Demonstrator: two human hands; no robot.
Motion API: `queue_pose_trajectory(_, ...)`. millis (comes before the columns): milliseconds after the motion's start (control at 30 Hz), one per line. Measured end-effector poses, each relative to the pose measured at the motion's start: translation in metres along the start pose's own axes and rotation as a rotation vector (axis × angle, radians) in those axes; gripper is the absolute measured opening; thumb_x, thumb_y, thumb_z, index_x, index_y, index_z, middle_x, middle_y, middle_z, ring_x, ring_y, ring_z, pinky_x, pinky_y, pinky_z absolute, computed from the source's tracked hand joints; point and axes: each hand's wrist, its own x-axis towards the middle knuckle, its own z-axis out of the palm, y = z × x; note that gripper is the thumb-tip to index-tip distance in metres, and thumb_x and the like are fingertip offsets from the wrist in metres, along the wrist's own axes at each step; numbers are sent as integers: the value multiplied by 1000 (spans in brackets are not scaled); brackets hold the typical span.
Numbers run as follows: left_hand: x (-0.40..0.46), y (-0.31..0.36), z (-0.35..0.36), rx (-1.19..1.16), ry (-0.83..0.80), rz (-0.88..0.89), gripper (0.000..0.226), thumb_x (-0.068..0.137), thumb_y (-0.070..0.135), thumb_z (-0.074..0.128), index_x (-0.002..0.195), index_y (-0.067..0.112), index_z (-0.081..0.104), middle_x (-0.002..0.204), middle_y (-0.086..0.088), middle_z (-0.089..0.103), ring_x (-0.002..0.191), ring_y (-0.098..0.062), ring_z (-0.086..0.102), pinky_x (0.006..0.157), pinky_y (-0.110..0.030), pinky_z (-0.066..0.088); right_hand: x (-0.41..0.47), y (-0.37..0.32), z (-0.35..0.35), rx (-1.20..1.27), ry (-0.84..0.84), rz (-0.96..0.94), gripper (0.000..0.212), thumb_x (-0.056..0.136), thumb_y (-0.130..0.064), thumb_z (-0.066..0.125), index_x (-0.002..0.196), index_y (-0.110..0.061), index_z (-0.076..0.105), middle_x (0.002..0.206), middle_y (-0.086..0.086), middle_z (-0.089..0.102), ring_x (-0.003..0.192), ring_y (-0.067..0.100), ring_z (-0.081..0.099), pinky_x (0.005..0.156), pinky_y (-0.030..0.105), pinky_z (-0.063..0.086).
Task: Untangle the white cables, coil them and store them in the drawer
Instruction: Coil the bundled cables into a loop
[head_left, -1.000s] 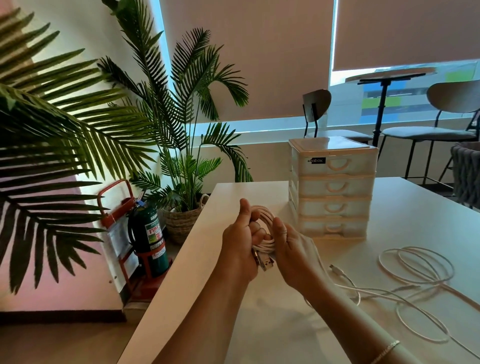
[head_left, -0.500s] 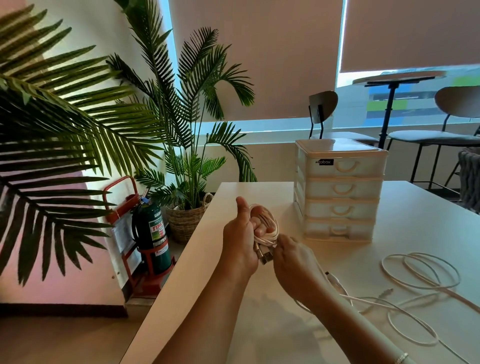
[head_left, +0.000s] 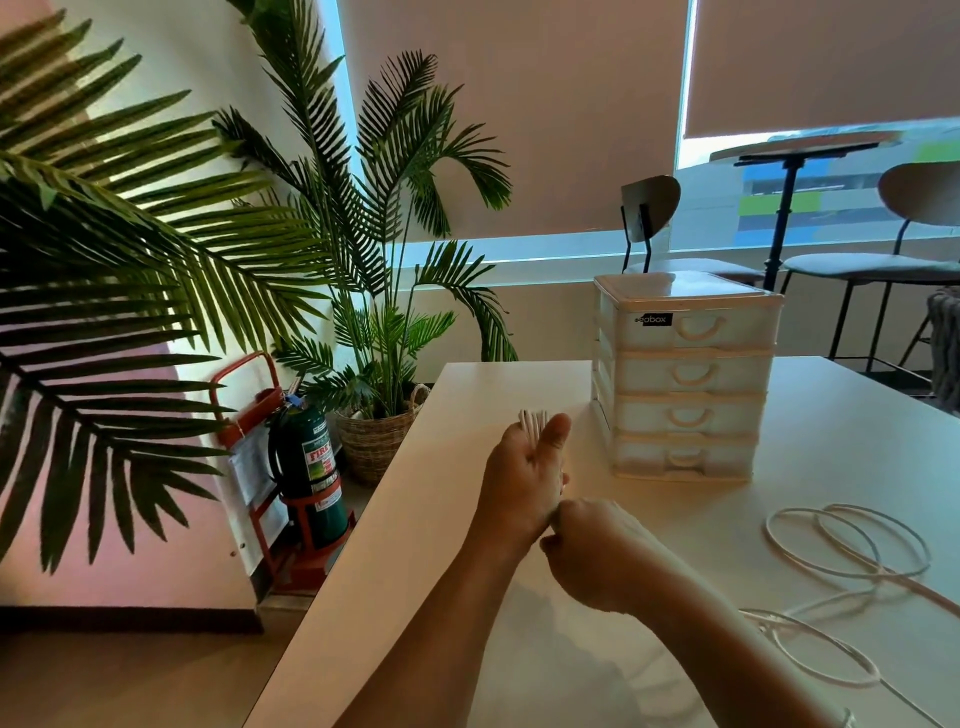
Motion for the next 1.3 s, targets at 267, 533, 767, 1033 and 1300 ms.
queue_pose_trajectory(267, -2, -1, 3, -44, -162, 59, 33, 95, 40, 36, 74, 15, 43, 55, 6, 46, 51, -8, 46, 58, -25, 42, -1, 12, -19, 369, -64, 84, 19, 93, -11, 44, 84, -6, 60, 57, -5, 61, 32, 4, 47, 44, 16, 45)
queue_pose_trajectory(533, -5, 3, 3, -25, -310, 61, 23, 100, 26, 34, 120, 15, 40, 83, 6, 47, 73, -5, 46, 72, -18, 40, 0, 17, -33, 381, -73, 134, 18, 90, -16, 53, 85, -4, 66, 52, -4, 59, 31, 4, 42, 39, 16, 40)
queue_pose_trajectory(767, -9, 8, 3, -35, -490, -26, 63, 80, 35, 31, 139, 14, 22, 121, 0, 42, 107, -12, 46, 85, -13, 40, -5, 25, -44, 312, -191, 115, 17, 86, -21, 63, 82, -4, 64, 58, 0, 54, 40, 7, 45, 45, 18, 44)
queue_pose_trajectory(1033, -11, 9, 7, 45, -528, -1, 77, 81, 33, 33, 148, 14, -1, 157, -3, 9, 142, -10, 11, 119, -35, 14, -8, 29, -54, 227, -236, 74, 24, 84, -21, 65, 99, -3, 65, 64, 0, 59, 53, 10, 55, 62, 21, 52)
queue_pose_trajectory(1300, -9, 4, 5, 87, -611, -13, 104, 61, 49, 50, 146, 11, 4, 148, -21, 24, 140, -30, 23, 113, -47, 27, -9, 32, -68, 155, -233, 36, 7, 80, -18, 69, 76, -13, 66, 57, -3, 58, 50, 9, 54, 61, 19, 51)
